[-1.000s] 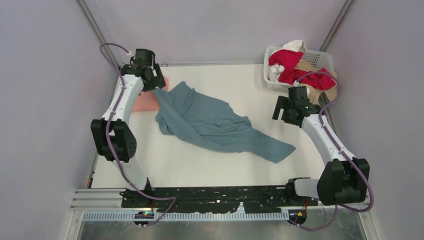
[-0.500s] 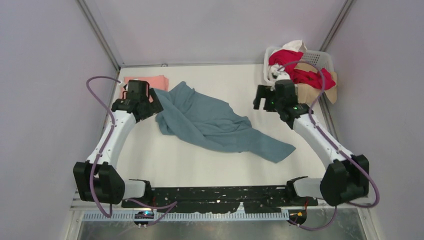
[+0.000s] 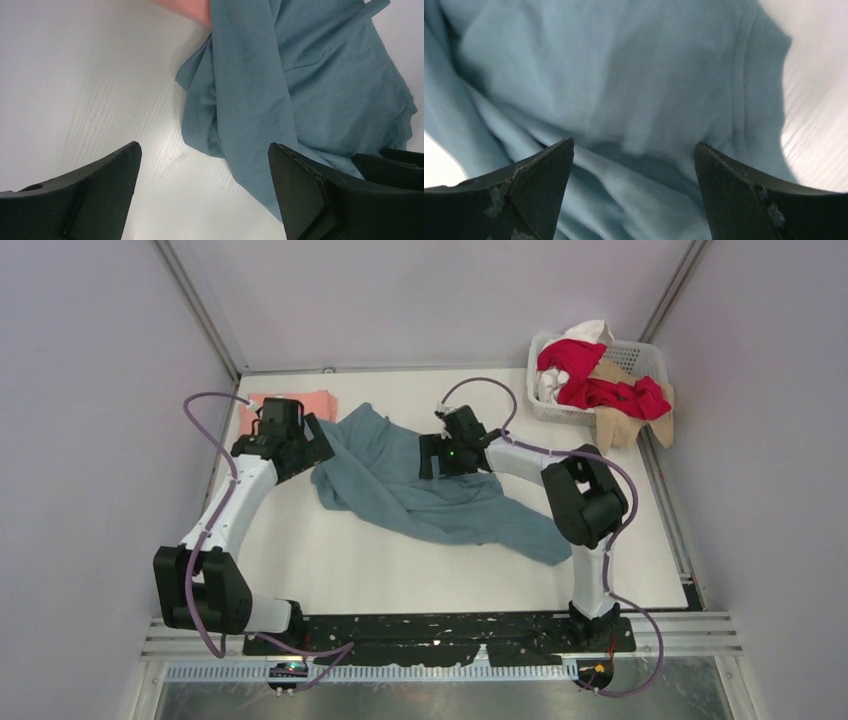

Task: Fold and stack the t-shirts
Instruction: Flatten out the tshirt

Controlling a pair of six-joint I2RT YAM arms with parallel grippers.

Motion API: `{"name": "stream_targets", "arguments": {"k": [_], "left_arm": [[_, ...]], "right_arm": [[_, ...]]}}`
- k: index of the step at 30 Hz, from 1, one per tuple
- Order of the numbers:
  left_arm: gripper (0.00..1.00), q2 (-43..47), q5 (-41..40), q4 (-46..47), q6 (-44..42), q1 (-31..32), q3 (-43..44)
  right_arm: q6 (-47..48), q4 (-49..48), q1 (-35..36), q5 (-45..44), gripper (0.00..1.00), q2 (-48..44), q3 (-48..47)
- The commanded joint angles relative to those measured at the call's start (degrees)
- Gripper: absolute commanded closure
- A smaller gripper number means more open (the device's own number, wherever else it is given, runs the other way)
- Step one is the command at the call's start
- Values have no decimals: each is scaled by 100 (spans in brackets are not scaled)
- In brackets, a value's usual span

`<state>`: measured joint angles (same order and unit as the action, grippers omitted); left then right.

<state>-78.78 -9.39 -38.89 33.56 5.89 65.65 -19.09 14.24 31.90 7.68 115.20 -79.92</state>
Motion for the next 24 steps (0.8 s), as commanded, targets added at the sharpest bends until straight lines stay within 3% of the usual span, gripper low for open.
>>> {"name": "stream_targets", "arguments": {"k": [1, 8, 12, 15, 19, 24], "left_arm": [[0, -51, 136, 291, 39, 0, 31], [0, -215, 493, 384, -33, 22, 158], [0, -489, 578, 317, -59, 97, 431], [0, -768, 619, 248, -92, 171, 707], [1, -1278, 726, 142, -143, 292, 1254], [0, -2272, 1176, 104, -178, 510, 2307]], "right_arm": [[-434, 52, 9, -115, 5, -482, 722], [-1099, 633, -41, -557, 5, -2282, 3598], [-1419, 1412, -47, -669, 5, -3433, 4585], [-1609, 2159, -46, -690, 5, -4357, 4622], [-1174, 2739, -45, -1471, 5, -5183, 4007], [-682, 1373, -146, -1814, 5, -4977, 3080]]}}
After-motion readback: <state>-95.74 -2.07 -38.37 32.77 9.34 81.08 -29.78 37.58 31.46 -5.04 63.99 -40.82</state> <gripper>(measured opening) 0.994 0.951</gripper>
